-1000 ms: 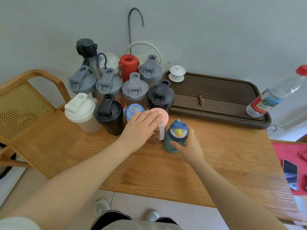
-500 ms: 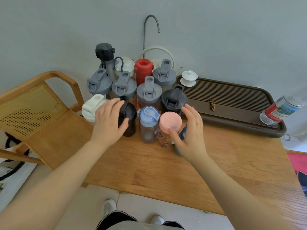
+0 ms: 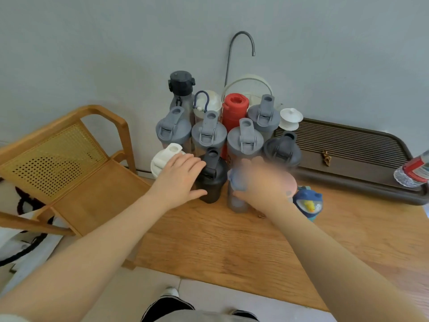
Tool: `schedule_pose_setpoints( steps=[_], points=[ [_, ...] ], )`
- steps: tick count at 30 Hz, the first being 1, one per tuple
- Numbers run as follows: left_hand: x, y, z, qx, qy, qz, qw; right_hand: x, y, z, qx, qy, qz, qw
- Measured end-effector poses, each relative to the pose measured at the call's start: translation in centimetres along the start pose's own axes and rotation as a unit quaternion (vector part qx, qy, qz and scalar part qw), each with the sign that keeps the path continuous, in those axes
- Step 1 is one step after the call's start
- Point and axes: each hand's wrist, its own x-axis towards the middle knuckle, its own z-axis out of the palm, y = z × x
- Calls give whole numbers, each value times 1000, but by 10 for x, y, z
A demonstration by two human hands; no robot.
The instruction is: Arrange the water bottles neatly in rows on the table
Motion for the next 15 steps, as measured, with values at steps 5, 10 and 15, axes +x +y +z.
schedule_pose_setpoints(
  steps=[5,10,15],
  points=[
    [-7,9,-4,-164,-15,95,982,-20,-25,0,76,-31,-112,990],
    [-15,-5,-13,-336,-125,21,933,-16,-54,7,196,-19,-107,974],
    [-28,-23,-12,-324,-160,55,931,-8,-64,9,277,-80,-138,948]
  ],
)
